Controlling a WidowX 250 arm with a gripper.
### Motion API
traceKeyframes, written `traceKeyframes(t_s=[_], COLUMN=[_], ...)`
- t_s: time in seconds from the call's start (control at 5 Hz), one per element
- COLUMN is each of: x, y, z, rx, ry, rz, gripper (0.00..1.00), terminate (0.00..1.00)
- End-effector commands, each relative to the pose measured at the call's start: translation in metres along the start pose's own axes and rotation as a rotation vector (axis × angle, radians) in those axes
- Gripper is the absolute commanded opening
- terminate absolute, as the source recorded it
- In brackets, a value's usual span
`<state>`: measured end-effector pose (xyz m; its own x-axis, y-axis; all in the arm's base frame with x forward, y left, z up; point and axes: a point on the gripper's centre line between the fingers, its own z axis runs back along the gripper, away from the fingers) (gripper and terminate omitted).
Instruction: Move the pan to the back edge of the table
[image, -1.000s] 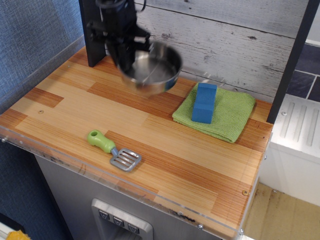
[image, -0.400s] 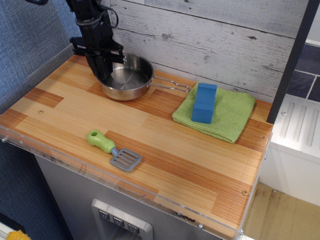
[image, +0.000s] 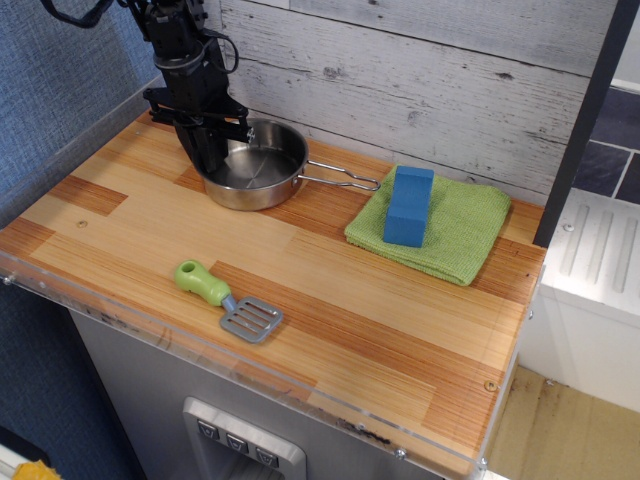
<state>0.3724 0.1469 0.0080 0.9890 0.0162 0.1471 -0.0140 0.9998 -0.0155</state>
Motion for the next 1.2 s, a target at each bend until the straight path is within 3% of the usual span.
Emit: traceKeyframes(t_s=[0.0, 0.6, 1.0], x=[0.01, 0.02, 0.025], y=[-0.009, -0.013, -0.017], z=[0.023, 0.064, 0.111], rx=[0.07, 0.074, 0.088], ry=[-0.041, -0.13, -0.188], rz=[-0.005, 0.057, 0.077], gripper=[1.0, 1.0, 1.0], terminate=[0.0, 0.0, 0.0])
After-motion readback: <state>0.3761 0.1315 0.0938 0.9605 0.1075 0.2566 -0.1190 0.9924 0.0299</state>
